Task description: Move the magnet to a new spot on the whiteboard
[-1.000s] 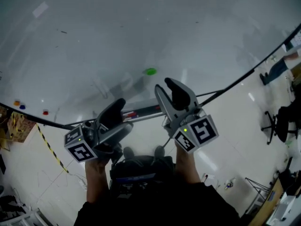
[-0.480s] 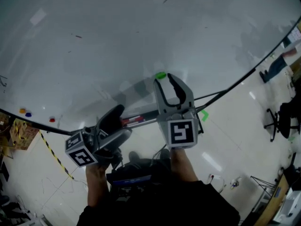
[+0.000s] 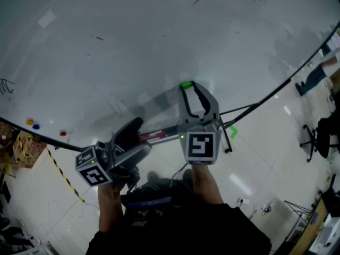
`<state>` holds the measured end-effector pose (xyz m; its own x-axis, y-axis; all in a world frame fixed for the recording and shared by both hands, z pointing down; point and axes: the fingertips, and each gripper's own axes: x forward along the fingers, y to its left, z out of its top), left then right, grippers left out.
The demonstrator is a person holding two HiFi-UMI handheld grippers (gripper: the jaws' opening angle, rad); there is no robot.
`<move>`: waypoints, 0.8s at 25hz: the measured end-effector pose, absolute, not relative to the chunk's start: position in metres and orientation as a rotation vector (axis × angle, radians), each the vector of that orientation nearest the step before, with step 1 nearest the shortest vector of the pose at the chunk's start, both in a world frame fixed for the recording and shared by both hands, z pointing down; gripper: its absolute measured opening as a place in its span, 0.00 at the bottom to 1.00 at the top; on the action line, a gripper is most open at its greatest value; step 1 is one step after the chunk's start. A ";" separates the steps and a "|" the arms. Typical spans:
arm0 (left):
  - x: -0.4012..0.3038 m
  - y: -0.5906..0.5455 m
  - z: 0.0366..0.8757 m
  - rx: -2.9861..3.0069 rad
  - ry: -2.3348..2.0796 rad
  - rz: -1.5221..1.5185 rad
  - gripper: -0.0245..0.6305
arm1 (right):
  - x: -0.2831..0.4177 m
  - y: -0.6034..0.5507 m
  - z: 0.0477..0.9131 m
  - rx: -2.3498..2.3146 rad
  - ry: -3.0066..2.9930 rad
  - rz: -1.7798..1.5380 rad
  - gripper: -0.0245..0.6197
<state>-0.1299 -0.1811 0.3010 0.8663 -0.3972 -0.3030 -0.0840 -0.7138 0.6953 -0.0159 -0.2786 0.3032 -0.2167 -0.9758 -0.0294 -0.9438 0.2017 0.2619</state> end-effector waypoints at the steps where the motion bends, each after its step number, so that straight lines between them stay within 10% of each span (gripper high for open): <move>1: -0.129 -0.181 0.301 2.322 -0.343 -0.573 0.71 | -0.015 -0.279 0.303 1.856 -2.340 -0.326 0.27; 20: -0.088 -0.175 0.298 2.308 -0.319 -0.598 0.71 | 0.021 -0.229 0.282 1.460 -2.922 0.080 0.27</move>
